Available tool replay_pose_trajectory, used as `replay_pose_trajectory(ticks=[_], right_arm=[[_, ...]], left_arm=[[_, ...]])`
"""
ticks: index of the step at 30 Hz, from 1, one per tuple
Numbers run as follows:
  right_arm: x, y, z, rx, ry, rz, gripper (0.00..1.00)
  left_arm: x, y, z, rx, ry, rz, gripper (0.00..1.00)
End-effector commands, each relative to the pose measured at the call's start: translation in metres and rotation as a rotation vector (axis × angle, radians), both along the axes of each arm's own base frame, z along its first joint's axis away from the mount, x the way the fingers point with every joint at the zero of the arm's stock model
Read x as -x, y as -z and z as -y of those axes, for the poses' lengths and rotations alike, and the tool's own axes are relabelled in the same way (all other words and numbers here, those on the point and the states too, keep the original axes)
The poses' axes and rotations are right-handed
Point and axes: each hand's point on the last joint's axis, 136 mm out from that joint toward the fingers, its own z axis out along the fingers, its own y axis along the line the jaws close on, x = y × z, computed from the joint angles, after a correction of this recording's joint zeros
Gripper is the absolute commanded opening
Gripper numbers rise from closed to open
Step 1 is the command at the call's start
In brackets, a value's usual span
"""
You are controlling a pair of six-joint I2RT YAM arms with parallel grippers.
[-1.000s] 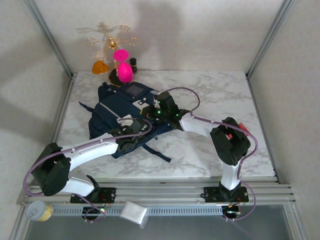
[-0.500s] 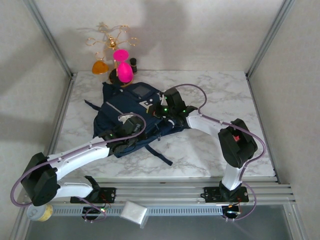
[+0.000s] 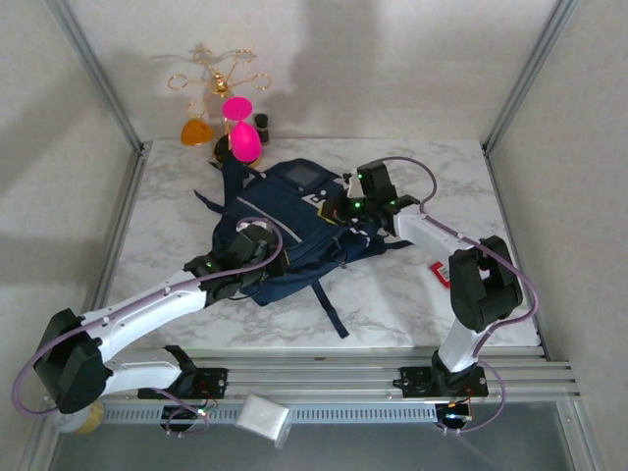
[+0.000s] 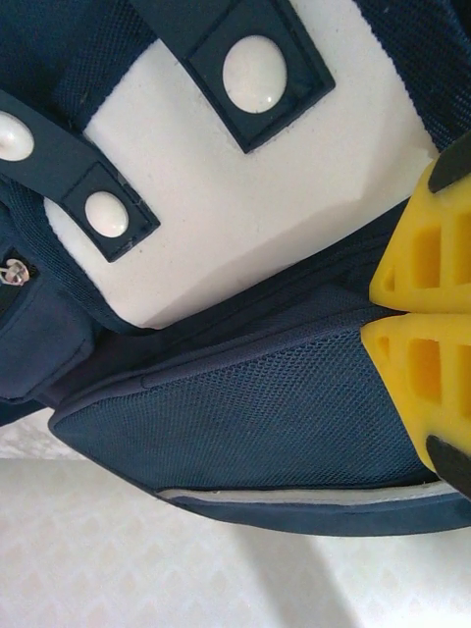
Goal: Pack the student bag
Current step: Unzip the student bag at the center of the table.
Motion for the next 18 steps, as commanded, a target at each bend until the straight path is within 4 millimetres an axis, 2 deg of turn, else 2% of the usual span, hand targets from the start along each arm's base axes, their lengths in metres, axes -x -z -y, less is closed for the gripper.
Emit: replay_pose_trajectory(ticks=[1, 4, 6, 13, 15, 18], right_arm=[[-0.034, -0.037, 0.028, 0.015, 0.063, 0.133, 0.0], [-0.037, -0.033, 0.03, 0.057, 0.064, 0.133, 0.02], [-0.028, -0.026, 0.026, 0.057, 0.048, 0.111, 0.23], [0.015, -0.009, 0.037, 0.107, 0.086, 0.032, 0.53], [0.034, -0.01, 0.023, 0.065, 0.057, 0.006, 0.59], [0.055, -0.01, 0.007, 0.006, 0.045, -0.044, 0.61]], left_arm=[[-0.004, 0.013, -0.01, -0.073, 0.007, -0.029, 0.0], [-0.011, 0.006, 0.001, -0.048, 0.044, -0.009, 0.0], [-0.017, -0.004, 0.016, 0.009, 0.08, 0.021, 0.0], [-0.028, -0.005, 0.029, 0.007, 0.105, 0.028, 0.0], [-0.029, -0.003, 0.031, 0.011, 0.11, 0.027, 0.0], [-0.03, 0.0, 0.032, 0.008, 0.111, 0.022, 0.0]])
